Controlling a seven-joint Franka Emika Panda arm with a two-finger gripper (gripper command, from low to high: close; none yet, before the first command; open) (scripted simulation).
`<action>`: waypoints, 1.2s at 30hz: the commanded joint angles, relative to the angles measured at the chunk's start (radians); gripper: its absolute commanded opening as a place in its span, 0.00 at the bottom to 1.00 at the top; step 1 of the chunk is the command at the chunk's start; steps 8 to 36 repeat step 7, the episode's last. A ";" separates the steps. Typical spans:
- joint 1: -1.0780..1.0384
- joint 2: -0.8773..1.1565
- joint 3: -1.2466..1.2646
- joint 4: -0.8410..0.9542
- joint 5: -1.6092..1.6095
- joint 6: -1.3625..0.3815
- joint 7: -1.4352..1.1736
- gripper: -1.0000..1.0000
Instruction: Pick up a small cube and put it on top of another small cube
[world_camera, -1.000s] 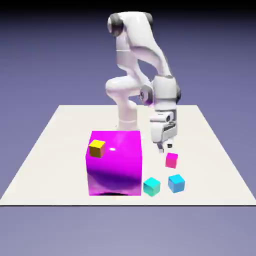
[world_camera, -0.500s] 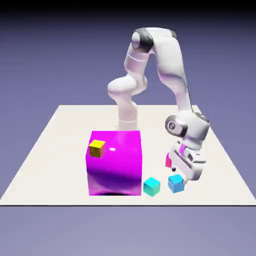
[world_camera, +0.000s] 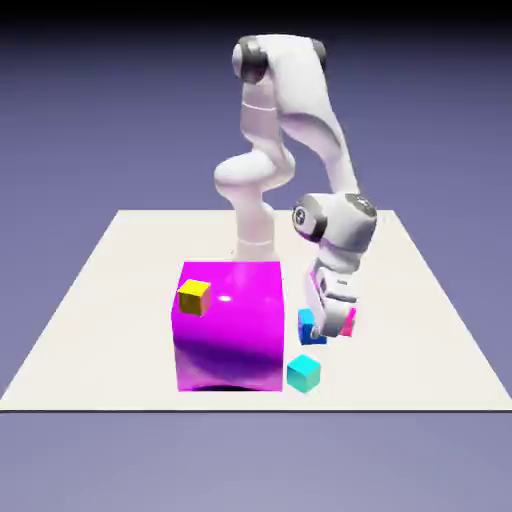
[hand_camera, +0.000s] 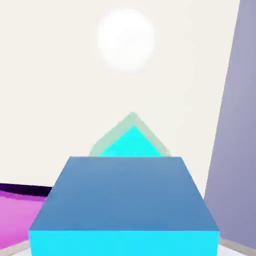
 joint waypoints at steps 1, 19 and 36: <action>-0.009 0.036 0.002 -0.002 0.003 0.040 0.000 0.00; -0.007 0.028 0.002 -0.002 0.002 0.031 0.000 1.00; -0.007 0.028 0.002 -0.002 0.002 0.031 0.000 1.00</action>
